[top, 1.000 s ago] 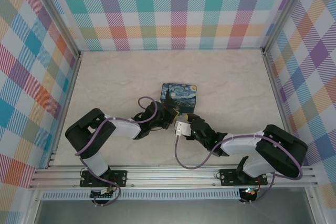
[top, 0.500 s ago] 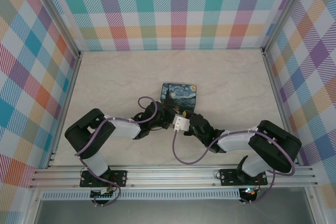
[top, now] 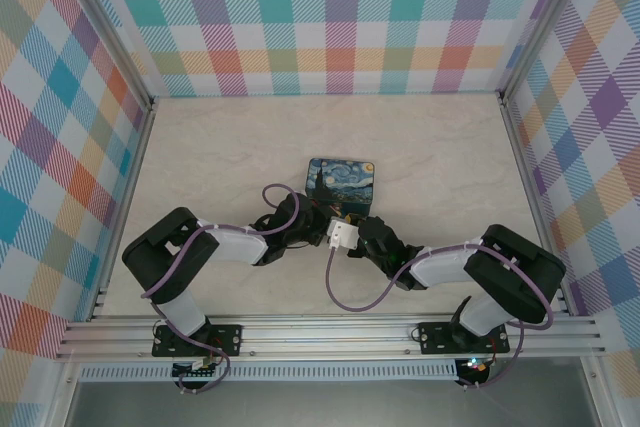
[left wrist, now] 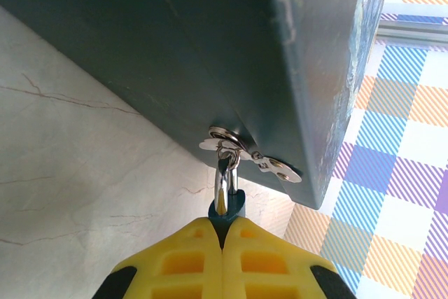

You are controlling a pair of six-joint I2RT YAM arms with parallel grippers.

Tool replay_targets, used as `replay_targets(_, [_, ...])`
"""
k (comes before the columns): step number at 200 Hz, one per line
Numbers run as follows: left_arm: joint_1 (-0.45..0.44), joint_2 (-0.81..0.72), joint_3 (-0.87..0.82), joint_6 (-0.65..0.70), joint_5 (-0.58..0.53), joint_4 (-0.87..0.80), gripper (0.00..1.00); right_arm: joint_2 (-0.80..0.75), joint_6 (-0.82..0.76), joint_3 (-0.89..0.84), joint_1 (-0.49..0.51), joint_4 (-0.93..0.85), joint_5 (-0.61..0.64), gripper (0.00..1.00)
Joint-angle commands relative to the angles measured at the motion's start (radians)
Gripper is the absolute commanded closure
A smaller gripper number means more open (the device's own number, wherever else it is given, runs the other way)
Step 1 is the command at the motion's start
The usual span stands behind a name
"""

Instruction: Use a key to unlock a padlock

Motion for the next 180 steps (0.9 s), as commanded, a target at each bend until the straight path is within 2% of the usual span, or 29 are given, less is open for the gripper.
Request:
replay_targets(1, [-0.002, -0.036, 0.014, -0.013, 0.006, 0.011, 1.0, 0.01, 0.011, 0.026, -0.005, 0.044, -0.002, 0.85])
replay_targets(45, [-0.001, -0.034, 0.015, -0.018, 0.012, 0.012, 1.0, 0.042, 0.014, 0.046, -0.004, 0.068, 0.054, 0.88])
replay_targets(98, [-0.001, -0.024, 0.014, -0.042, 0.021, 0.04, 1.0, 0.045, 0.086, 0.093, -0.005, 0.051, 0.12, 1.0])
replay_targets(180, [-0.001, -0.018, 0.017, -0.057, 0.025, 0.06, 1.0, -0.025, 0.291, 0.132, -0.005, -0.035, 0.114, 1.0])
